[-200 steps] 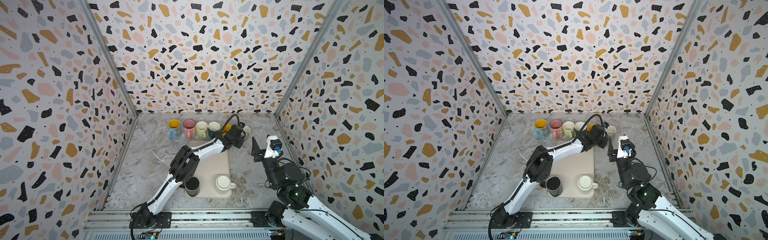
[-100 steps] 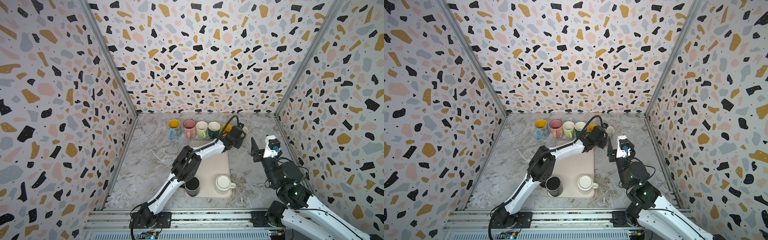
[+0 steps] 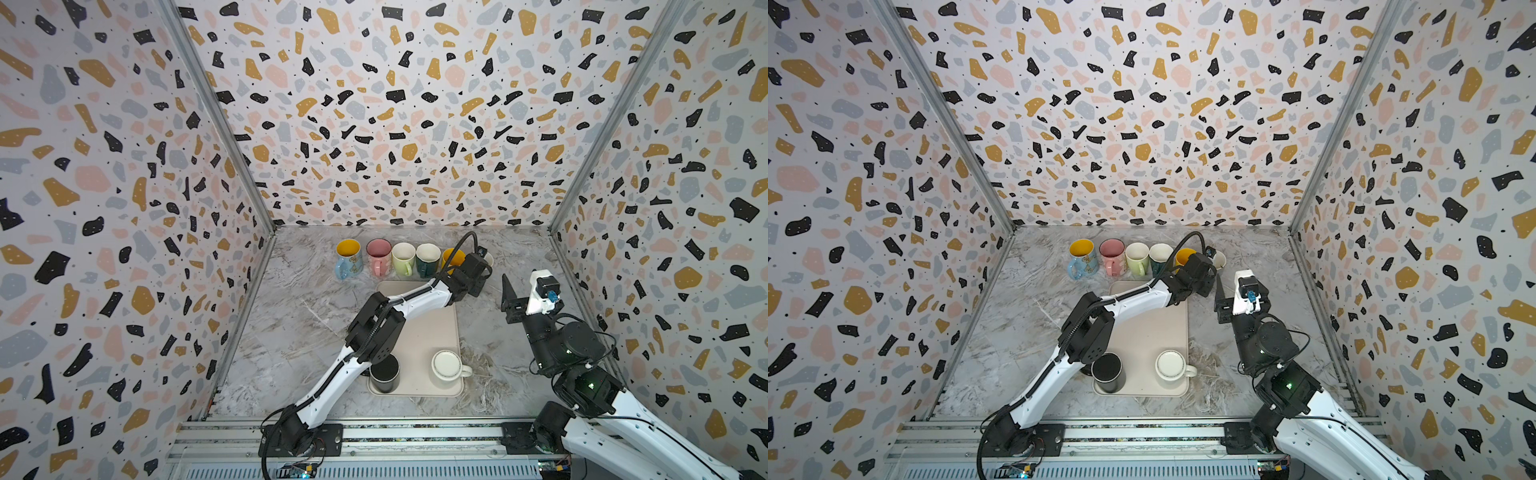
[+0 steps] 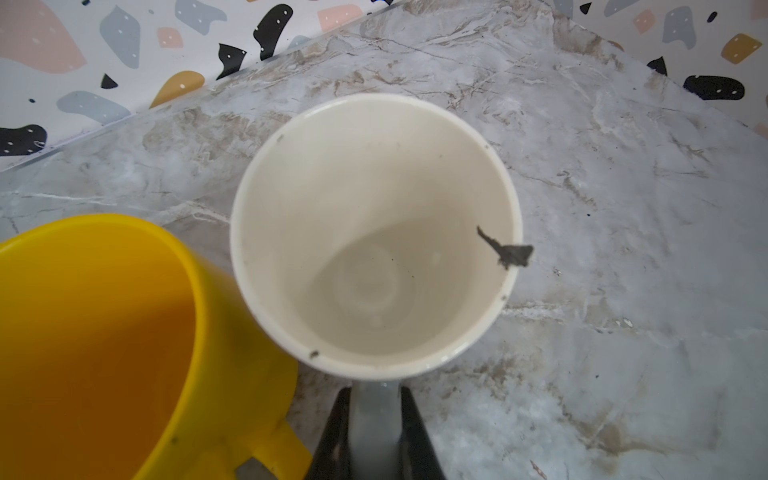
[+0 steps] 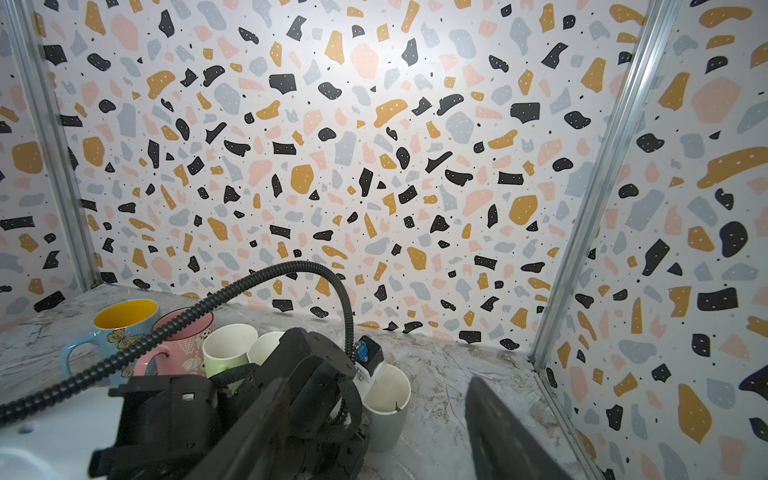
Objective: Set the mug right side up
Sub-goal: 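Lower the grey mug onto the table beside the yellow mug and open the left gripper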
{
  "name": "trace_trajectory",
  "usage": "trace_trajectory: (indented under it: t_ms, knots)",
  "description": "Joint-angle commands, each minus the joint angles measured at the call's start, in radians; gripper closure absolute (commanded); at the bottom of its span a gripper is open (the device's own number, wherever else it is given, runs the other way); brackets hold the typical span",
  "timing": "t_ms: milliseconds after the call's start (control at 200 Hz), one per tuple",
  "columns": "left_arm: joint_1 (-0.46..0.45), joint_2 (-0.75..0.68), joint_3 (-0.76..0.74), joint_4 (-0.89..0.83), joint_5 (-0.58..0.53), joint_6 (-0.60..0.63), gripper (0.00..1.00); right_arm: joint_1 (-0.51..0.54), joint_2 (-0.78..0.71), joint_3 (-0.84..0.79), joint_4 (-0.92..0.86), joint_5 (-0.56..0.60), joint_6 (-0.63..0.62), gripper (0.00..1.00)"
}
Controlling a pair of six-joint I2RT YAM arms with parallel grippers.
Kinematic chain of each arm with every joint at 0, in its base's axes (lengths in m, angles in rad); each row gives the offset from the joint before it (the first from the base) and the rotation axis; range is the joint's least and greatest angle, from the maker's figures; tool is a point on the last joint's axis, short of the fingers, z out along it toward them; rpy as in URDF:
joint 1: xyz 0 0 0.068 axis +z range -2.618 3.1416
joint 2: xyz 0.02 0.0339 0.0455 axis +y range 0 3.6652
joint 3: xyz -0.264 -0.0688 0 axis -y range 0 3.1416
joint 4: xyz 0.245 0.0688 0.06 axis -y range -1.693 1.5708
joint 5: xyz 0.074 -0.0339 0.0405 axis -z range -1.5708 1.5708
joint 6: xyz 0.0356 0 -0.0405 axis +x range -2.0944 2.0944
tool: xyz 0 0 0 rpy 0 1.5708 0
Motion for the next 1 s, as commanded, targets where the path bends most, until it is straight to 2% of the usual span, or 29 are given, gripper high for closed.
trace_trajectory:
  t_ms: [0,50,440,996]
  knots:
    - [-0.001,-0.004,0.058,0.065,-0.047,0.003,1.00,-0.007,0.003,0.021,-0.007,-0.012,0.020,0.31]
    - [-0.002,-0.004,0.059,0.065,-0.047,0.003,1.00,-0.009,0.006,0.021,-0.009,-0.014,0.022,0.31]
    - [-0.001,-0.004,0.060,0.063,-0.033,-0.002,0.72,-0.019,0.014,0.023,-0.015,-0.025,0.036,0.31]
    - [-0.001,-0.056,0.014,0.029,-0.031,0.008,0.58,-0.022,0.012,0.027,-0.040,-0.036,0.066,0.31]
